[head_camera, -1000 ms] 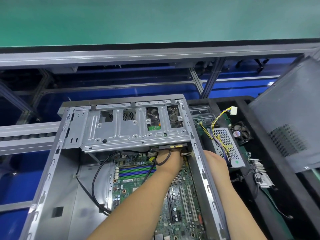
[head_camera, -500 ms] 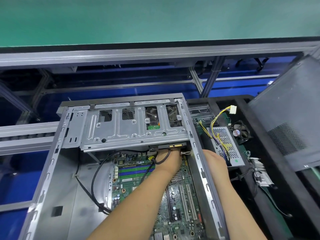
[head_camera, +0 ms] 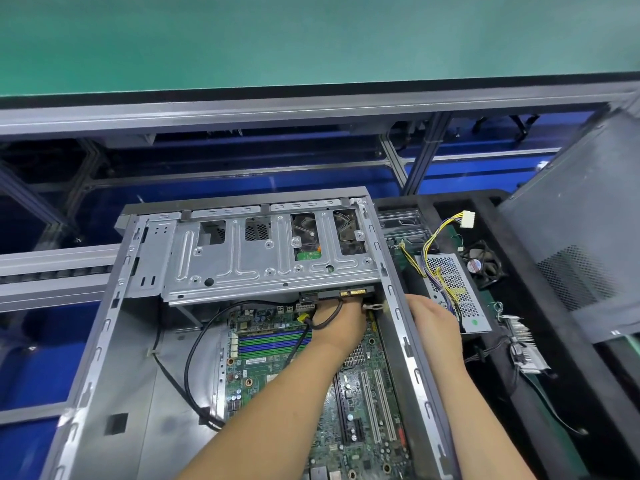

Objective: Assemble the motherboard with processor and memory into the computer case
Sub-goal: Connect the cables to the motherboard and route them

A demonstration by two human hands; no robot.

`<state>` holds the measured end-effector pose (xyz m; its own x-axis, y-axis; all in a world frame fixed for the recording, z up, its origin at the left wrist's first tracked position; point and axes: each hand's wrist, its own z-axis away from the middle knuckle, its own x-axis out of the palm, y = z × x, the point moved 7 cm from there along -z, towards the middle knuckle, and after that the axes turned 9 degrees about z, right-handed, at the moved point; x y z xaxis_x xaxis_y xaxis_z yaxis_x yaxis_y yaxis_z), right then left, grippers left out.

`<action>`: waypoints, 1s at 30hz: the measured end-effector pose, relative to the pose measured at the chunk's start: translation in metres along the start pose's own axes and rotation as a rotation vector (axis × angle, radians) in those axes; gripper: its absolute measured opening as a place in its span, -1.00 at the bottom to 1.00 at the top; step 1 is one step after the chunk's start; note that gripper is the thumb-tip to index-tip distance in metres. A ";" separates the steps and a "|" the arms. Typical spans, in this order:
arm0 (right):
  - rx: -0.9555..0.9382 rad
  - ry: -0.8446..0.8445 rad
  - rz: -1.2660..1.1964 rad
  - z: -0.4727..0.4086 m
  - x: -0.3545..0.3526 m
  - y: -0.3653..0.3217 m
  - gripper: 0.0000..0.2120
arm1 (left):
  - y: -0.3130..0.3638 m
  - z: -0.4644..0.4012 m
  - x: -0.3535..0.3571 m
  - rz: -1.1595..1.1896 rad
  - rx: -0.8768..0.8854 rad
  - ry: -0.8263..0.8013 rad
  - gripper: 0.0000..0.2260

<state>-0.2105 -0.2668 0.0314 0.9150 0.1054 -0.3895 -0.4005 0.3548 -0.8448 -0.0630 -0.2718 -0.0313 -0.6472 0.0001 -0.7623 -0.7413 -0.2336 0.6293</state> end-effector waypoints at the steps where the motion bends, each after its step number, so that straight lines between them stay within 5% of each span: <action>1: -0.034 0.047 -0.014 0.001 -0.004 -0.006 -0.71 | -0.001 0.000 0.000 0.009 -0.002 -0.003 -0.83; 4: -0.186 0.119 0.026 0.007 -0.010 -0.031 -0.74 | -0.001 0.000 0.000 0.031 0.012 -0.018 -0.76; 11: -0.395 0.238 0.572 0.023 0.006 -0.057 -0.80 | 0.000 0.000 -0.001 0.068 -0.032 -0.052 -0.77; 30: -0.278 0.264 0.564 0.021 0.000 -0.049 -0.78 | 0.000 0.002 0.000 0.061 -0.084 -0.102 -0.80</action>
<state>-0.1898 -0.2644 0.0810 0.5341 -0.0387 -0.8446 -0.8427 0.0563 -0.5355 -0.0637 -0.2697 -0.0306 -0.7081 0.0809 -0.7014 -0.6855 -0.3171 0.6555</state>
